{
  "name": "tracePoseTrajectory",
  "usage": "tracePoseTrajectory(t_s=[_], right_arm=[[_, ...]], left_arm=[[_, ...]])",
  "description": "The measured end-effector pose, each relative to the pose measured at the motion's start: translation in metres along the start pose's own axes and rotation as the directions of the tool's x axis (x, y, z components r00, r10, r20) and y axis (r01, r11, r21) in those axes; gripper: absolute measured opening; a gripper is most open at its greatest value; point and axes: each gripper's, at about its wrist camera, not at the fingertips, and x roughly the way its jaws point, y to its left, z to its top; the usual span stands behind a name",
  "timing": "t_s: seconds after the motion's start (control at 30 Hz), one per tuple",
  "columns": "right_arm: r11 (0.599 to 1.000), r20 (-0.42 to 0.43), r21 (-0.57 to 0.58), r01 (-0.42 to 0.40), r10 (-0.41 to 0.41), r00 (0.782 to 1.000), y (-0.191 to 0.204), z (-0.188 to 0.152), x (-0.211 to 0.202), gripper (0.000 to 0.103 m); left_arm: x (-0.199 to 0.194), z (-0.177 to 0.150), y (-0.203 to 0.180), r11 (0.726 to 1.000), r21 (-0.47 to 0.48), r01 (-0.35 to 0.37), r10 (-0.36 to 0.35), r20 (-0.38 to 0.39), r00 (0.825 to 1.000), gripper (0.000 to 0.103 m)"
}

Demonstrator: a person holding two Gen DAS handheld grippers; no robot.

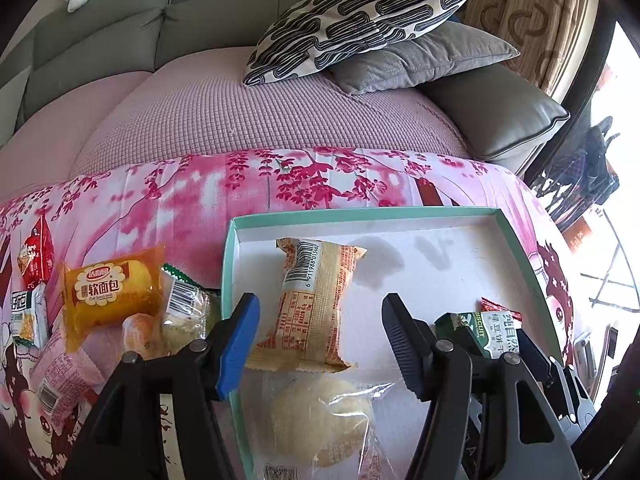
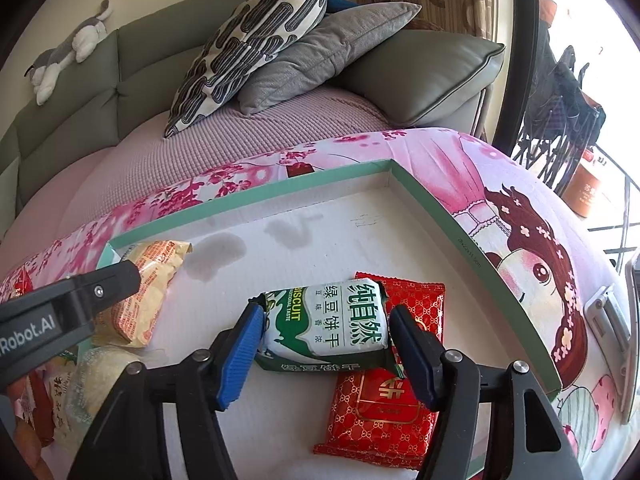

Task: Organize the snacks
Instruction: 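Carry both packs into the tray and lower them onto the tray floor, then open both tools to release the packs and lift away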

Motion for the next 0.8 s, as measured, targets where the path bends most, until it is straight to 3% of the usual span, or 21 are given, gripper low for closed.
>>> tracePoseTrajectory(t_s=[0.4, 0.8], right_arm=[[1.000, -0.017, -0.031, 0.000, 0.000, 1.000, 0.001, -0.003, -0.021, 0.095], [0.998, -0.046, -0.065, 0.021, -0.024, 0.999, 0.004, -0.014, -0.043, 0.097]], left_arm=[[-0.047, -0.019, 0.020, 0.999, -0.031, -0.033, 0.036, 0.089, 0.995, 0.072], [-0.065, -0.060, 0.054, 0.982, -0.106, -0.157, 0.165, 0.074, 0.983, 0.072]])
